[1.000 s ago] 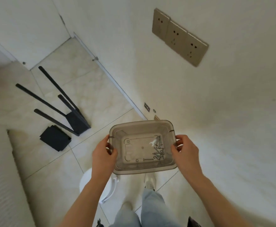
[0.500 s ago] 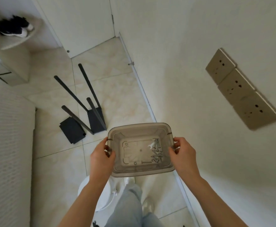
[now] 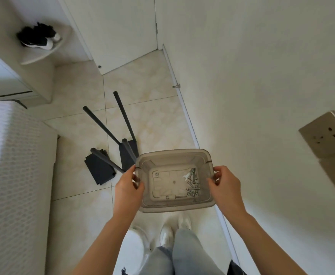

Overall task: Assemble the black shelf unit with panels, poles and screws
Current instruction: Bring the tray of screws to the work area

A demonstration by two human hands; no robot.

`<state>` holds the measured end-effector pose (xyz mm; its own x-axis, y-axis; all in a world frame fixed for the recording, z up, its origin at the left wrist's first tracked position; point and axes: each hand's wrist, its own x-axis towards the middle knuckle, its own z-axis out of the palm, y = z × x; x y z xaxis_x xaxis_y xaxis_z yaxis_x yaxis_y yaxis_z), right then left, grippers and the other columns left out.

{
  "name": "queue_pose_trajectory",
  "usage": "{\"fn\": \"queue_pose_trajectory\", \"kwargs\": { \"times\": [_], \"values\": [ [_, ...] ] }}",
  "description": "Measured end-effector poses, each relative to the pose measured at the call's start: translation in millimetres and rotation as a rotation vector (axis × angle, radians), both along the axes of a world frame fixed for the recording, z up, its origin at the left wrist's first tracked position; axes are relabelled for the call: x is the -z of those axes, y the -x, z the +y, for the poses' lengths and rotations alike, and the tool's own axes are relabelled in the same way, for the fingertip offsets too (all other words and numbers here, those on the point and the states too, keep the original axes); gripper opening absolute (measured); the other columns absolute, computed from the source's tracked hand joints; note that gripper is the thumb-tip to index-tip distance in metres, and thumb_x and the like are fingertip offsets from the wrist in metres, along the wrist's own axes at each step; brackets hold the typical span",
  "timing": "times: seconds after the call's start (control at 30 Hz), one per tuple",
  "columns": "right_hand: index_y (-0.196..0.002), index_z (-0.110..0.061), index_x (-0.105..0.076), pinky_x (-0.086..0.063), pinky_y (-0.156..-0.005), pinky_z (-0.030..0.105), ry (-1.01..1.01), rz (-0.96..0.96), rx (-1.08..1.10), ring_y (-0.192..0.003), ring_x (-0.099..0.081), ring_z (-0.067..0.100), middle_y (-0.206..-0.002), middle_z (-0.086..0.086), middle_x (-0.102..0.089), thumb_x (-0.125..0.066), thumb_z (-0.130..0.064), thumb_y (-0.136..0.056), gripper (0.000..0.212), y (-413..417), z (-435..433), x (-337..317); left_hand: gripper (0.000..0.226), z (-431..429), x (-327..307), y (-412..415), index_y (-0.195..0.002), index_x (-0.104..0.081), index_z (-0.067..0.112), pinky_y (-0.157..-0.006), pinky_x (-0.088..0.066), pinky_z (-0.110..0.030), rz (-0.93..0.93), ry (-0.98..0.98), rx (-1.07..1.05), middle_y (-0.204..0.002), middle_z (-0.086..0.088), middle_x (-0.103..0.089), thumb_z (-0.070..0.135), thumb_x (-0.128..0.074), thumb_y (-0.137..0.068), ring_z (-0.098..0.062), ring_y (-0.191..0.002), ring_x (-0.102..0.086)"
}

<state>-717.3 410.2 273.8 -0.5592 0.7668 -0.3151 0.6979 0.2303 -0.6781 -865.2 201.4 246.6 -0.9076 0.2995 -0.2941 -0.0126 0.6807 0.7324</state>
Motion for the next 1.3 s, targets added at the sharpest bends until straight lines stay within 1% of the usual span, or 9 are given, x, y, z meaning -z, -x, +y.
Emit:
{"fn": "queue_pose_trajectory", "kwargs": {
  "times": [0.17,0.37,0.6,0.8,0.93,1.03,1.13,1.2,1.3],
  "values": [
    [-0.118,-0.011,-0.057,-0.041,-0.06,0.011,0.015,-0.008,-0.046,-0.078,-0.061,0.009,-0.094,-0.001,-0.062,-0.065,-0.011,-0.092,0.027,46,31,7,0.047,23,9,39,-0.136,-0.056,0.023,-0.06,-0.042,-0.013,0.023,0.042,-0.018,-0.085,0.013,-0.059,0.011,-0.067,-0.092,-0.007,-0.073,-0.061],
    [-0.115,-0.013,-0.057,-0.041,-0.052,0.005,0.028,-0.011,-0.12,-0.074,-0.058,0.003,-0.09,-0.003,-0.061,-0.065,-0.009,-0.091,0.025,95,64,17,0.047,46,27,78,-0.135,-0.058,0.019,-0.06,-0.04,-0.012,0.033,0.114,-0.052,-0.085,0.018,-0.055,0.01,-0.069,-0.09,-0.004,-0.071,-0.058],
    [-0.115,-0.013,-0.058,-0.039,-0.055,0.006,0.03,-0.031,-0.165,-0.075,-0.058,0.003,-0.091,-0.002,-0.062,-0.065,-0.01,-0.091,0.026,136,88,26,0.048,66,40,109,-0.137,-0.056,0.02,-0.065,-0.041,-0.012,-0.016,0.13,-0.11,-0.09,0.017,-0.055,0.013,-0.069,-0.092,-0.004,-0.075,-0.058],
    [-0.115,-0.014,-0.058,-0.041,-0.053,0.006,0.044,-0.035,-0.148,-0.073,-0.058,0.002,-0.09,-0.008,-0.06,-0.065,-0.009,-0.091,0.026,167,95,33,0.054,77,40,145,-0.144,-0.05,0.019,-0.085,-0.053,-0.03,-0.06,0.139,-0.083,-0.109,-0.001,-0.063,0.013,-0.068,-0.093,-0.012,-0.087,-0.061],
    [-0.115,-0.015,-0.057,-0.041,-0.053,0.006,0.026,-0.056,-0.132,-0.072,-0.058,0.001,-0.09,-0.008,-0.058,-0.065,-0.011,-0.091,0.025,186,93,39,0.045,79,42,174,-0.136,-0.057,0.016,-0.085,-0.051,-0.028,-0.05,0.137,-0.029,-0.099,0.001,-0.064,0.013,-0.067,-0.092,-0.014,-0.087,-0.061],
    [-0.119,-0.013,-0.056,-0.045,-0.062,0.011,0.016,-0.073,-0.102,-0.078,-0.06,0.008,-0.096,-0.004,-0.06,-0.064,-0.013,-0.092,0.028,201,88,44,0.036,81,46,199,-0.127,-0.06,0.018,-0.081,-0.053,-0.03,-0.071,0.138,0.03,-0.09,0.009,-0.061,0.012,-0.066,-0.093,-0.011,-0.084,-0.061],
    [-0.123,-0.012,-0.056,-0.054,-0.076,0.029,0.016,-0.113,-0.037,-0.086,-0.062,0.017,-0.101,0.001,-0.062,-0.064,-0.014,-0.093,0.031,217,78,50,0.042,82,55,228,-0.133,-0.057,0.017,-0.081,-0.052,-0.031,-0.092,0.143,0.104,-0.092,0.012,-0.058,0.011,-0.066,-0.093,-0.014,-0.088,-0.062],
    [-0.123,-0.011,-0.056,-0.053,-0.077,0.03,0.004,-0.14,0.003,-0.088,-0.062,0.018,-0.102,0.002,-0.062,-0.064,-0.016,-0.093,0.031,227,72,56,0.045,83,61,246,-0.136,-0.054,0.018,-0.086,-0.052,-0.032,-0.106,0.15,0.152,-0.094,0.015,-0.056,0.013,-0.067,-0.093,-0.015,-0.093,-0.062],
    [-0.122,-0.012,-0.055,-0.05,-0.076,0.028,0.0,-0.159,0.058,-0.088,-0.061,0.018,-0.102,0.002,-0.062,-0.063,-0.017,-0.094,0.029,237,64,65,0.049,85,69,268,-0.139,-0.053,0.019,-0.084,-0.05,-0.027,-0.099,0.139,0.238,-0.099,0.018,-0.056,0.011,-0.067,-0.093,-0.012,-0.094,-0.062]
  ]
}}
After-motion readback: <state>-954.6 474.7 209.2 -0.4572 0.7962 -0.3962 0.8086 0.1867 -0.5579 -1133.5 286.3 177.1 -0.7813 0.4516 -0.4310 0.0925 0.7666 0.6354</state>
